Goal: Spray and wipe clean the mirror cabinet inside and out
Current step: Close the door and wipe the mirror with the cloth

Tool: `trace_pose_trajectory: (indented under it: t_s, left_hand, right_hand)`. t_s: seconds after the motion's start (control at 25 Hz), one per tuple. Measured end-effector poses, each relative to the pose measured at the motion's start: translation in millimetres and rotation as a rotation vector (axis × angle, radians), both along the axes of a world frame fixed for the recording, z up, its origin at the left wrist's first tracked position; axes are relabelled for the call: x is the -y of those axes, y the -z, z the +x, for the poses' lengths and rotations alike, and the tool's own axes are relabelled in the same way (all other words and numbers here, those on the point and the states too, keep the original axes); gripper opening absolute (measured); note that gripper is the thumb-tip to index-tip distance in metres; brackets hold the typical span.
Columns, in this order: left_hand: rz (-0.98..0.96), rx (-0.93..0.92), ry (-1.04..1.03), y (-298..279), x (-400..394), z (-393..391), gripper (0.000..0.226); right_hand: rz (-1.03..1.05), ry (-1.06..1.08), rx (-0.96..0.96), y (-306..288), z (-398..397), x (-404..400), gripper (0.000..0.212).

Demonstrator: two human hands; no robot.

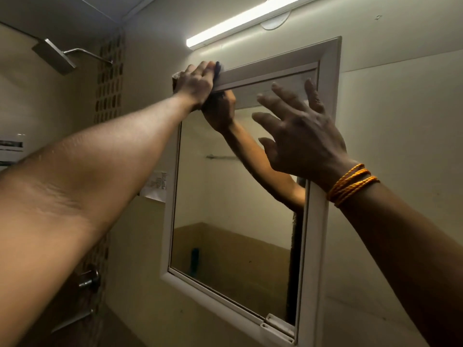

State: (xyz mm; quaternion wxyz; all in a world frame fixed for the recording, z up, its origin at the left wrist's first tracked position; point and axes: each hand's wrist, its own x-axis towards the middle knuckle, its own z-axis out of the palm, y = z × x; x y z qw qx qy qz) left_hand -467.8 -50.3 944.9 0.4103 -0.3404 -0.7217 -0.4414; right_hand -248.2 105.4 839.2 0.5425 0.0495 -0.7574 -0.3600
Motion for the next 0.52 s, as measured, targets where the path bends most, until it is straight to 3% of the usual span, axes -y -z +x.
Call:
trace_pose_trajectory:
  t_s: [0.12,0.32,0.52]
  left_hand:
    - [0.045,0.123,-0.07,0,10,-36,0.053]
    - [0.237,0.326,0.075,15,25,-73,0.057]
    - [0.317,0.251,0.324,77,25,-67,0.054]
  right_hand:
    - [0.042,0.031,-0.004,12,-1,-3,0.05]
    - [0.038,0.011,-0.04,18,-3,-3,0.051]
    - [0.007,-0.032,-0.052,20,-3,-2,0.051]
